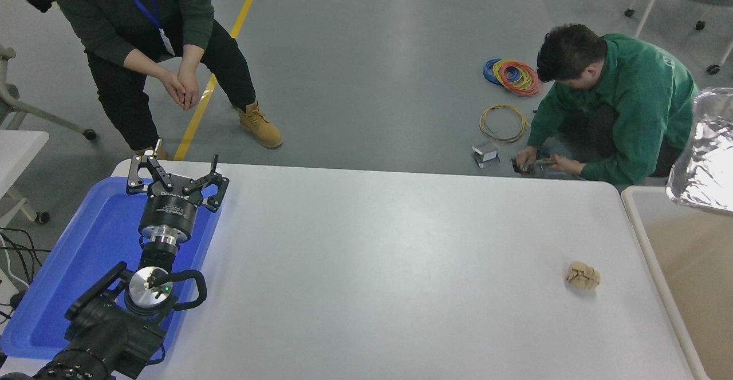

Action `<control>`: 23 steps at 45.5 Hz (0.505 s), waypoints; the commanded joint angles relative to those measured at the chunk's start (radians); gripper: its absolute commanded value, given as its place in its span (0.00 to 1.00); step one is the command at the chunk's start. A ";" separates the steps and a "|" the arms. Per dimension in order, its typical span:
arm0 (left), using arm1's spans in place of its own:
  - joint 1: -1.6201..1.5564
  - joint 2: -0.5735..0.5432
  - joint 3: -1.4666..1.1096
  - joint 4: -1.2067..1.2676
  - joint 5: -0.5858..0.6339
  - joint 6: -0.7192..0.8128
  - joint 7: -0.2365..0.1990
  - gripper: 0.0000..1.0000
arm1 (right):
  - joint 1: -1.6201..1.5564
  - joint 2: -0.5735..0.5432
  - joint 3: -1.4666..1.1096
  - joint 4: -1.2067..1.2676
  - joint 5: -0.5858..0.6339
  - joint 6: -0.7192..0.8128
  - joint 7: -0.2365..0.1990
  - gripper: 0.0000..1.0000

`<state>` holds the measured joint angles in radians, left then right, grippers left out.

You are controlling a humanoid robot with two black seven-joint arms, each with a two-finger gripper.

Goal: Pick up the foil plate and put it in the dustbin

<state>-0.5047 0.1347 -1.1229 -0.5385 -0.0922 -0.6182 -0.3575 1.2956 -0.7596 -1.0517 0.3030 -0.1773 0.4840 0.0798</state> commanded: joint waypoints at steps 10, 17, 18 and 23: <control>0.000 0.000 0.000 0.000 0.000 0.000 0.000 1.00 | -0.386 0.083 0.096 -0.159 0.010 -0.344 0.000 0.00; 0.000 0.000 0.000 0.000 0.000 0.000 0.000 1.00 | -0.505 0.126 0.196 -0.171 0.006 -0.456 -0.002 0.00; 0.000 -0.001 0.000 0.000 0.000 0.000 0.000 1.00 | -0.519 0.132 0.209 -0.171 0.004 -0.468 -0.002 0.00; 0.000 0.000 -0.001 0.000 0.000 0.000 0.000 1.00 | -0.581 0.166 0.249 -0.196 0.001 -0.510 -0.003 0.00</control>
<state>-0.5046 0.1349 -1.1232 -0.5384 -0.0921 -0.6182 -0.3574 0.8812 -0.6600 -0.9008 0.1535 -0.1722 0.1125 0.0783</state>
